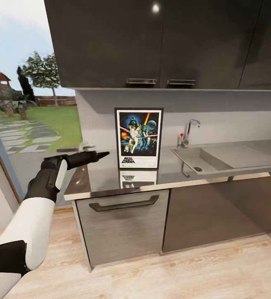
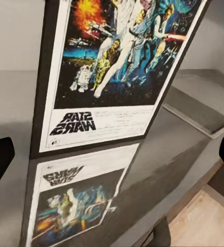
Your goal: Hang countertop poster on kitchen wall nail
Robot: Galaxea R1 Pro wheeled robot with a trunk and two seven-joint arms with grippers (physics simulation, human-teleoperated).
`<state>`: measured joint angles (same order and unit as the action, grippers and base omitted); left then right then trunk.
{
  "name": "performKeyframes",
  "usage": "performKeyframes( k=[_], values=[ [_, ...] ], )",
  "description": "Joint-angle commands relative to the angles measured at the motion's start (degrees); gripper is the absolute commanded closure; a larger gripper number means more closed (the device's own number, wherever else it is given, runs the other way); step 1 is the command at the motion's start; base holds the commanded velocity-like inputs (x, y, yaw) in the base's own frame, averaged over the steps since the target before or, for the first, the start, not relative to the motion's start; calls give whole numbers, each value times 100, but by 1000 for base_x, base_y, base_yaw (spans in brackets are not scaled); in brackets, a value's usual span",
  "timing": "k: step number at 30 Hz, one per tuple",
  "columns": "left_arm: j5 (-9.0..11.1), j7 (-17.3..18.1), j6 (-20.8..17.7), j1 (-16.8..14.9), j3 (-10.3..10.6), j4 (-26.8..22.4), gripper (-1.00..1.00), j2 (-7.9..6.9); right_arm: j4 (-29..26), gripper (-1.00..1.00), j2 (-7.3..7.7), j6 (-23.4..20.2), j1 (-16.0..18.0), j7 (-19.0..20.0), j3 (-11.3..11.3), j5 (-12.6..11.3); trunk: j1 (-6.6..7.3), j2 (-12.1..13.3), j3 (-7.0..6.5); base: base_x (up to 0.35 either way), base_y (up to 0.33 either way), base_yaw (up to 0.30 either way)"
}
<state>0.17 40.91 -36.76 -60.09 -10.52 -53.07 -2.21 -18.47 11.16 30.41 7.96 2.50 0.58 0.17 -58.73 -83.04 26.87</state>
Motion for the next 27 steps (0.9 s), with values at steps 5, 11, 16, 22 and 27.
performKeyframes(
  k=[5,11,16,22,27],
  values=[
    [-24,63,-66,-1060,-2,605,-100,64,236,-100,-8,17,4,14,22,9,0,-3,6,3,2,0],
    [-18,126,-33,-1543,1,1175,-100,47,254,-100,-9,23,4,14,21,10,0,-3,6,0,0,0],
    [-17,140,-14,-1600,-23,1253,-100,15,256,-100,-9,25,4,14,21,9,0,-3,6,0,0,0],
    [-17,152,-8,-1618,-42,1284,-100,-13,257,-100,-9,26,4,14,29,9,0,-3,6,52,26,0],
    [-17,154,-7,-1619,-44,1311,-100,-16,263,-100,-9,26,4,14,30,9,0,-3,6,229,139,0]
  ],
)
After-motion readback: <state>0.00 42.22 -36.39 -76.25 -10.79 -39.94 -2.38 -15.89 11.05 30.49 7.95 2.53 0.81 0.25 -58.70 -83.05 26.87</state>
